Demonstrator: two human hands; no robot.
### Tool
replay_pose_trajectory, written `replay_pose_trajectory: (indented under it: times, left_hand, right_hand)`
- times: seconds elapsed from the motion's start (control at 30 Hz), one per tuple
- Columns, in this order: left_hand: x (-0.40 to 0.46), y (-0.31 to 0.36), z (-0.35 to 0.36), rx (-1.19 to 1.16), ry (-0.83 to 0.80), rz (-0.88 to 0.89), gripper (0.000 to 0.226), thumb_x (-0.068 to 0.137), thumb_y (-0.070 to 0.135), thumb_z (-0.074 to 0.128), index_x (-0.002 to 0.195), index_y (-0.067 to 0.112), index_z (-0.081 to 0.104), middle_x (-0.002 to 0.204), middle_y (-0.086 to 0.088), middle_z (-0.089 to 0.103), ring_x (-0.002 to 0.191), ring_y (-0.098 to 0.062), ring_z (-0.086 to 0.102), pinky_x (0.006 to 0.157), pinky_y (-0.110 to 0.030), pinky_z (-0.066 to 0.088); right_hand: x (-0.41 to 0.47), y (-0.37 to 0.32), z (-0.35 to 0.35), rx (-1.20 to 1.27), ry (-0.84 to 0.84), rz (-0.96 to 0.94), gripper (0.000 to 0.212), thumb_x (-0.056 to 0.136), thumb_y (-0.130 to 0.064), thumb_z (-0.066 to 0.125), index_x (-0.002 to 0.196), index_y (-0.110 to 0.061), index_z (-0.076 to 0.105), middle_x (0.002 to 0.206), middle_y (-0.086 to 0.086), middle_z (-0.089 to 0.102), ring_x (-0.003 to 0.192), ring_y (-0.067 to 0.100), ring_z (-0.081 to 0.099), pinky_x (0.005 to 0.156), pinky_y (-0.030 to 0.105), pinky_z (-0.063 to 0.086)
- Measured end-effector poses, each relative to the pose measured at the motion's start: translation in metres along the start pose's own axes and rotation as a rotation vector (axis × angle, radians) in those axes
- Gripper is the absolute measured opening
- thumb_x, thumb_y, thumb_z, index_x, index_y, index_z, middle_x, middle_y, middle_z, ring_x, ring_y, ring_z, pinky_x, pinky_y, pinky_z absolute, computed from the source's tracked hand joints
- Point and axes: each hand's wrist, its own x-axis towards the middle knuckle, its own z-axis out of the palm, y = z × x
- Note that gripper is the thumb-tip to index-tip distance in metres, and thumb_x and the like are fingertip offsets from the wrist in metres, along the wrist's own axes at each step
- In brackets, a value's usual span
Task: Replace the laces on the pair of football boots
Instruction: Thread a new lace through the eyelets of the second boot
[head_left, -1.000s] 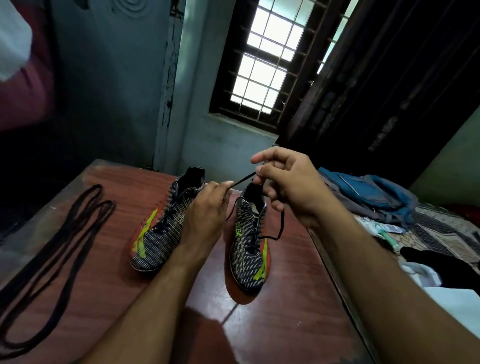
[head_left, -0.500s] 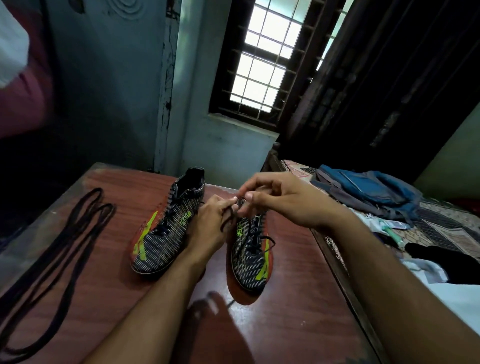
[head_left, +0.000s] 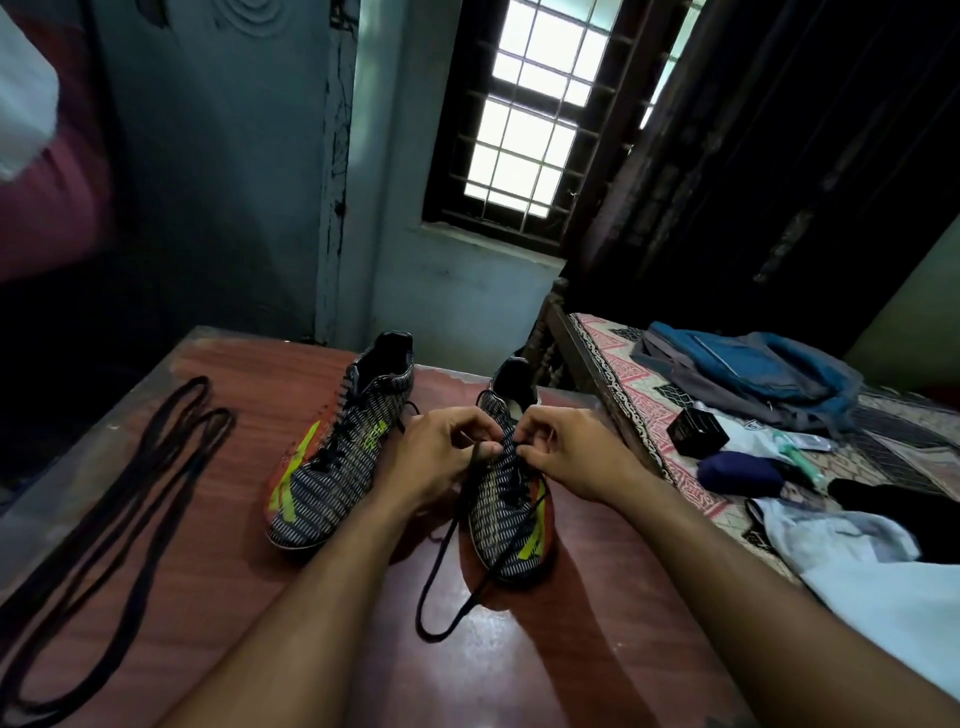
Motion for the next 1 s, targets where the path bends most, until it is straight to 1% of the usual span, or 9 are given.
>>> replay_pose_trajectory:
  times: [0.17,0.27,0.47,0.57,0.63,0.7,0.8,0.93,1.0]
  left_hand:
    - [-0.002,0.004,0.008,0.038,0.034,0.051,0.020,0.086,0.024,0.082,0.097,0.031,0.067,0.081,0.015,0.070,0.072,0.003,0.064,0.069,-0.021,0.051]
    - [-0.002,0.002,0.008,0.056,0.026,0.061,0.023,0.086,0.024,0.081,0.100,0.032,0.064,0.082,0.013,0.070,0.068,0.002,0.060,0.065,-0.018,0.045]
    - [0.000,-0.001,0.007,0.064,0.033,0.077,0.036,0.087,0.020,0.080,0.114,0.033,0.061,0.082,0.012,0.070,0.066,0.003,0.061,0.066,-0.024,0.049]
    - [0.001,-0.004,0.005,0.036,0.011,0.061,0.043,0.085,0.019,0.081,0.117,0.037,0.059,0.080,0.015,0.070,0.071,-0.003,0.065,0.073,-0.036,0.058]
    - [0.002,-0.006,0.004,0.003,-0.009,0.053,0.047,0.084,0.017,0.082,0.119,0.037,0.058,0.079,0.015,0.071,0.073,-0.009,0.068,0.076,-0.045,0.060]
    - [0.001,-0.006,0.005,-0.009,-0.021,0.059,0.050,0.084,0.015,0.082,0.122,0.036,0.058,0.079,0.014,0.070,0.073,-0.009,0.068,0.078,-0.046,0.059]
    - [0.001,-0.004,0.004,-0.005,-0.019,0.087,0.054,0.086,0.017,0.081,0.129,0.037,0.056,0.081,0.011,0.070,0.076,-0.006,0.067,0.079,-0.041,0.059]
    - [0.000,0.000,0.000,0.026,-0.017,0.100,0.062,0.087,0.017,0.080,0.140,0.036,0.054,0.085,0.009,0.071,0.078,-0.005,0.067,0.077,-0.030,0.057]
    - [0.000,0.001,-0.001,0.035,-0.016,0.090,0.064,0.088,0.017,0.080,0.142,0.037,0.054,0.087,0.010,0.072,0.079,-0.003,0.067,0.076,-0.024,0.054]
  right_hand:
    - [0.010,0.006,0.002,0.127,-0.048,0.053,0.020,0.083,-0.014,0.078,0.077,-0.031,0.069,0.065,-0.005,0.062,0.056,-0.001,0.052,0.067,0.024,0.050]
    - [0.011,0.010,0.005,0.163,-0.075,0.038,0.019,0.082,-0.013,0.079,0.081,-0.028,0.068,0.066,-0.006,0.061,0.058,0.001,0.052,0.069,0.028,0.050]
    - [0.006,0.017,0.017,0.268,-0.022,0.008,0.015,0.087,-0.025,0.082,0.082,-0.034,0.070,0.063,-0.013,0.058,0.059,-0.001,0.049,0.063,0.022,0.043]
    - [0.005,0.016,0.022,0.306,-0.034,-0.004,0.020,0.090,-0.024,0.079,0.080,-0.039,0.071,0.063,-0.014,0.060,0.061,0.000,0.051,0.065,0.025,0.045]
    - [0.005,0.016,0.023,0.326,-0.049,0.005,0.021,0.090,-0.021,0.079,0.081,-0.039,0.072,0.065,-0.010,0.061,0.063,0.003,0.052,0.066,0.027,0.045]
    - [0.007,0.014,0.022,0.310,-0.061,0.009,0.024,0.089,-0.017,0.079,0.081,-0.038,0.070,0.066,-0.009,0.061,0.062,0.002,0.052,0.064,0.024,0.044]
    - [0.007,0.010,0.020,0.227,-0.045,0.011,0.028,0.089,-0.017,0.078,0.080,-0.040,0.066,0.068,-0.008,0.063,0.060,-0.003,0.052,0.060,0.014,0.040]
    - [0.004,0.009,0.027,0.255,0.008,0.005,0.023,0.089,-0.019,0.078,0.080,-0.038,0.068,0.072,0.002,0.067,0.060,0.000,0.052,0.059,0.014,0.041]
    - [0.002,0.009,0.032,0.317,0.036,0.008,0.019,0.089,-0.016,0.078,0.083,-0.031,0.070,0.068,-0.002,0.062,0.059,-0.001,0.048,0.058,0.013,0.039]
